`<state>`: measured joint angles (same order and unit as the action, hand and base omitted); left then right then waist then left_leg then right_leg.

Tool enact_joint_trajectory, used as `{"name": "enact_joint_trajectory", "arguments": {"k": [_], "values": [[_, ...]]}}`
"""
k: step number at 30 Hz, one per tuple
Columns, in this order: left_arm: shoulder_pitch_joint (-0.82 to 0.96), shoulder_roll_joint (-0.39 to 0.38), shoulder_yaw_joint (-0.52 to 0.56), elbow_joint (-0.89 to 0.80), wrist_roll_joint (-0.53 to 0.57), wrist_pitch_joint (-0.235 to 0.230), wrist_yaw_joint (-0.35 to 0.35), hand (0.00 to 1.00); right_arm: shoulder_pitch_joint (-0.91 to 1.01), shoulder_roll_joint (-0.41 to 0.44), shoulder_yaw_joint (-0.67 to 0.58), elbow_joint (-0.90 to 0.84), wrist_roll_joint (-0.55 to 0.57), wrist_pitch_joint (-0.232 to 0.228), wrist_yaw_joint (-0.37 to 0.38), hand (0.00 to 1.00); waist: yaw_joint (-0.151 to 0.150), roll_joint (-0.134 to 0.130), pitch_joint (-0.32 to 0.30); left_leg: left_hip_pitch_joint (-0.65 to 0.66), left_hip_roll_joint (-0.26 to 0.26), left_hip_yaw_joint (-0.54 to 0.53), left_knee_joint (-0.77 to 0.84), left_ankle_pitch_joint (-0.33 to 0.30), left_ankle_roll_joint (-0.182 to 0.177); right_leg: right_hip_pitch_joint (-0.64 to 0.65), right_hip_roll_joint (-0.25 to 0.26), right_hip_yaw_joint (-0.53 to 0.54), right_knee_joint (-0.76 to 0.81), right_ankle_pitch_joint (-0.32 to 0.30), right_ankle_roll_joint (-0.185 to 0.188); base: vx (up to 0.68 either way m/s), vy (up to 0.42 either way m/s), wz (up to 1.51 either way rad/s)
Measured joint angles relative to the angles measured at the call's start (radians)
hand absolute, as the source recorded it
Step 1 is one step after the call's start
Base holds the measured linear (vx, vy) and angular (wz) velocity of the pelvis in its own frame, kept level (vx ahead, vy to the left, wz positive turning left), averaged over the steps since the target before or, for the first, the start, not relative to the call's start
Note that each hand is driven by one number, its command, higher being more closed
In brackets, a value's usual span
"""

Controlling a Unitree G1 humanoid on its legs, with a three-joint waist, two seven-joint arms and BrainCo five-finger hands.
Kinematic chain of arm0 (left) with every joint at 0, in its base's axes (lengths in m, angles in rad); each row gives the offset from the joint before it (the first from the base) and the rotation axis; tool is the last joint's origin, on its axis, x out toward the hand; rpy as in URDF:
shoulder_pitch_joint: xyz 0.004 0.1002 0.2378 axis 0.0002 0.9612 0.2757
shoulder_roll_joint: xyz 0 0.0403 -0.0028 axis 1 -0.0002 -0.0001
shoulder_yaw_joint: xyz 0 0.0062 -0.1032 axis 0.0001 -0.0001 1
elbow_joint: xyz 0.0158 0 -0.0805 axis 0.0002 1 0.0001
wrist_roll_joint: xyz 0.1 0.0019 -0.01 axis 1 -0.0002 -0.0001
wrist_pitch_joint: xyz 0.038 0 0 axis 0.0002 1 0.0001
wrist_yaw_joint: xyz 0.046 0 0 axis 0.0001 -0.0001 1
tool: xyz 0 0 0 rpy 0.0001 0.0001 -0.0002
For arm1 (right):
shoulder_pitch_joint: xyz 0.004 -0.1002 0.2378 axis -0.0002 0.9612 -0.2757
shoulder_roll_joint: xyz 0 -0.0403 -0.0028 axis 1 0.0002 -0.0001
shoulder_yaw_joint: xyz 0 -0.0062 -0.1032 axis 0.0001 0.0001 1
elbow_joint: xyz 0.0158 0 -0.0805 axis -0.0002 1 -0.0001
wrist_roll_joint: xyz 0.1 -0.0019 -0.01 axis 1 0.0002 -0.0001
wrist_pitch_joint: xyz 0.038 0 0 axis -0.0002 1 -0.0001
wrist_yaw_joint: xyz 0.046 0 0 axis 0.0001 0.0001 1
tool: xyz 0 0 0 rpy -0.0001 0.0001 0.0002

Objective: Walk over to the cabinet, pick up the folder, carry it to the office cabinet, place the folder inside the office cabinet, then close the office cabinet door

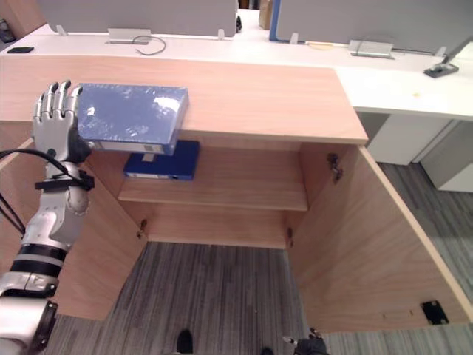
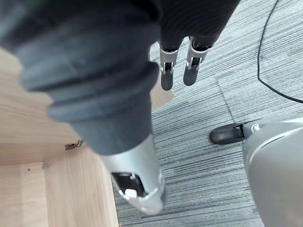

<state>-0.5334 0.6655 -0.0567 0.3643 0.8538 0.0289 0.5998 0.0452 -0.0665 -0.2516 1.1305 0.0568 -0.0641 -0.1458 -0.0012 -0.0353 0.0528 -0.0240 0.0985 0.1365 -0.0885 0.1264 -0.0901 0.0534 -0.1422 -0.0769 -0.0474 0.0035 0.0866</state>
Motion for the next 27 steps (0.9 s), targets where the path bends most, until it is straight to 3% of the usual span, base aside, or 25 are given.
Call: {"name": "enact_joint_trajectory", "arguments": {"k": [27], "values": [[-0.013,-0.071,-0.005,0.117,-0.039,0.002,-0.011,0.00,-0.002,0.000,-0.002,0.001,0.001,0.001,-0.015,0.00,-0.021,-0.006,0.005,0.032,0.000,0.024,0.000,-0.012,-0.005,0.023,-0.002,0.016,-0.013,0.002,0.001,0.00,0.006,-0.02]]}}
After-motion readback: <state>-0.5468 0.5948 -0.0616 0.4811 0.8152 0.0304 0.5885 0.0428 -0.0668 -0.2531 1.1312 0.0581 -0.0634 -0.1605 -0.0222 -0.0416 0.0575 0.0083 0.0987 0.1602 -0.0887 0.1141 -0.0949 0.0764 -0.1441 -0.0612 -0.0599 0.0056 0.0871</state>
